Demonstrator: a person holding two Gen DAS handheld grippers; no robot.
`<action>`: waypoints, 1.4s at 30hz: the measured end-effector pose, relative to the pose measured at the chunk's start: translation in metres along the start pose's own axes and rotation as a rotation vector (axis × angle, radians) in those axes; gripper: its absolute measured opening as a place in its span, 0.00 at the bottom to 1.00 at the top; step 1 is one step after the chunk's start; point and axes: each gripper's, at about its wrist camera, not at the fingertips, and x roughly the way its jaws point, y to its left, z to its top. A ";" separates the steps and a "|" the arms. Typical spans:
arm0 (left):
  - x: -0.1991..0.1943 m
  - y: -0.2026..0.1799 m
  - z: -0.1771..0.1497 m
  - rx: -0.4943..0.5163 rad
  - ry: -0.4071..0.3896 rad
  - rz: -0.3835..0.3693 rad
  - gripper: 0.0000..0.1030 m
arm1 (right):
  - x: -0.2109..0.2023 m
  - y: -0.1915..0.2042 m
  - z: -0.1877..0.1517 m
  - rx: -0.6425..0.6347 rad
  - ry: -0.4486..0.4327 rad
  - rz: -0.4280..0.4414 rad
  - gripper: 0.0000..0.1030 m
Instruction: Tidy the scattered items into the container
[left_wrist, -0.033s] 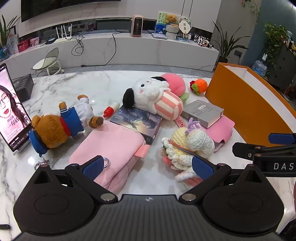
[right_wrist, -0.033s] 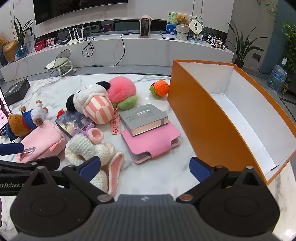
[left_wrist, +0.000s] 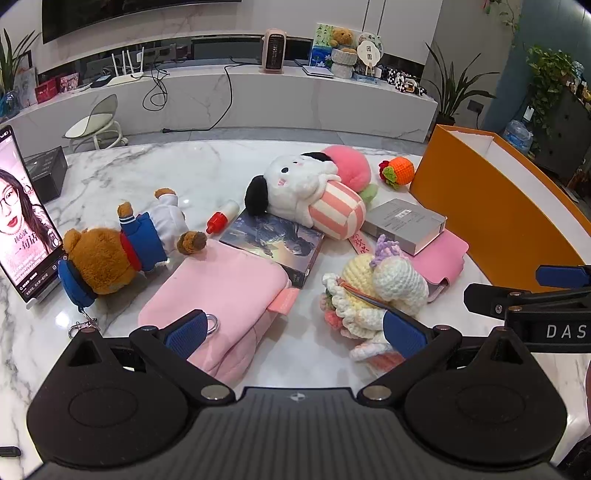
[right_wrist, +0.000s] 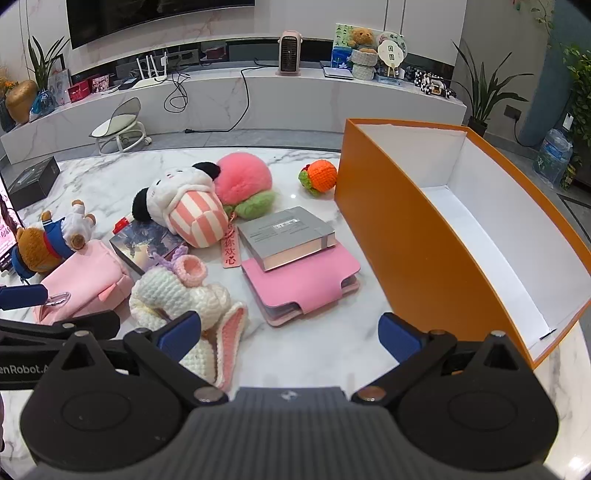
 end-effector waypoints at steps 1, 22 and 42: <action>0.000 0.000 0.000 0.000 -0.001 0.000 1.00 | 0.000 0.000 0.000 0.000 0.000 0.000 1.00; -0.001 0.001 0.001 -0.011 0.006 -0.014 1.00 | 0.003 0.003 0.001 -0.001 -0.001 -0.004 1.00; -0.001 0.000 0.001 -0.009 0.005 -0.016 1.00 | 0.002 0.002 0.000 0.001 -0.003 -0.003 1.00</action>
